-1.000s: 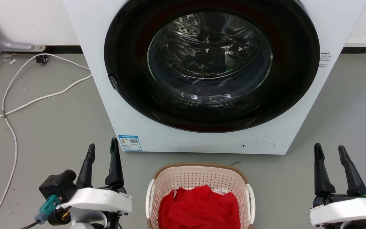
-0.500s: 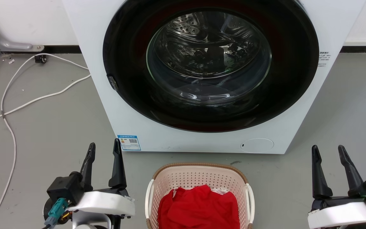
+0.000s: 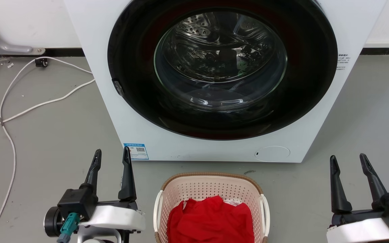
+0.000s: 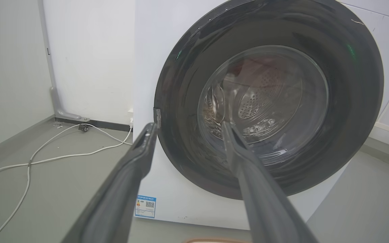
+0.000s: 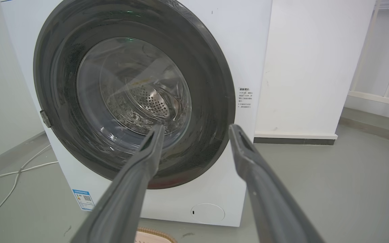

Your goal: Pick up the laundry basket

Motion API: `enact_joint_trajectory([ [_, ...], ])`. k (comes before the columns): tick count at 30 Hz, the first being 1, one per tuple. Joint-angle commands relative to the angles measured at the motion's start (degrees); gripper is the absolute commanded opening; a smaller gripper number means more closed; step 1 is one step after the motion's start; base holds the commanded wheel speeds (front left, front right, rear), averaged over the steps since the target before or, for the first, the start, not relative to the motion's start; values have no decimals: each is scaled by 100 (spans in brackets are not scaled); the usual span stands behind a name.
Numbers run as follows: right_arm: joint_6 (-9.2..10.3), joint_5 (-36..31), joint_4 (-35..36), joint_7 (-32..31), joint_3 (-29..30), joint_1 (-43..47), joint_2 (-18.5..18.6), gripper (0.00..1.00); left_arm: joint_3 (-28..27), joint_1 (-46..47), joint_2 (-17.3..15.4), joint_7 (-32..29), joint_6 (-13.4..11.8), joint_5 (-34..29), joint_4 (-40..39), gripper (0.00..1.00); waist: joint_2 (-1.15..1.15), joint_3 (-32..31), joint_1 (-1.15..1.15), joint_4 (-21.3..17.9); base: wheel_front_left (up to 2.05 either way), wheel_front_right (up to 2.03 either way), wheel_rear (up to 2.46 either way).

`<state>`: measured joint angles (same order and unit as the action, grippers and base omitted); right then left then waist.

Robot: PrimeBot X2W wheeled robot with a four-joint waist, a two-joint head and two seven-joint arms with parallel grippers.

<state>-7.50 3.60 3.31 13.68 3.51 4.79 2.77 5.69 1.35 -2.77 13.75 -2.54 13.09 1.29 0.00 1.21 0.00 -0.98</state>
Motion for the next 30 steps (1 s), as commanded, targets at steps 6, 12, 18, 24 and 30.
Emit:
enact_joint_trajectory([
  [6,2,-259,74,106,-18,83,18,100,37,-84,-17,90,-43,-292,-27,100,0,1,0,-10,0,0,0],
  [12,2,-451,81,159,-50,110,18,100,51,-83,-17,155,-57,-511,10,100,0,4,0,-14,0,0,0],
  [18,2,-369,38,153,-37,98,18,100,37,-99,-17,153,-43,-465,62,100,0,-6,0,-24,0,0,0],
  [24,2,-287,-51,153,-50,118,17,100,31,-110,-17,148,-45,-466,131,100,0,-21,0,-27,0,0,0],
  [30,3,-276,-85,153,-56,125,17,100,27,-119,-17,148,-53,-501,163,100,0,-36,0,-20,0,0,0],
])
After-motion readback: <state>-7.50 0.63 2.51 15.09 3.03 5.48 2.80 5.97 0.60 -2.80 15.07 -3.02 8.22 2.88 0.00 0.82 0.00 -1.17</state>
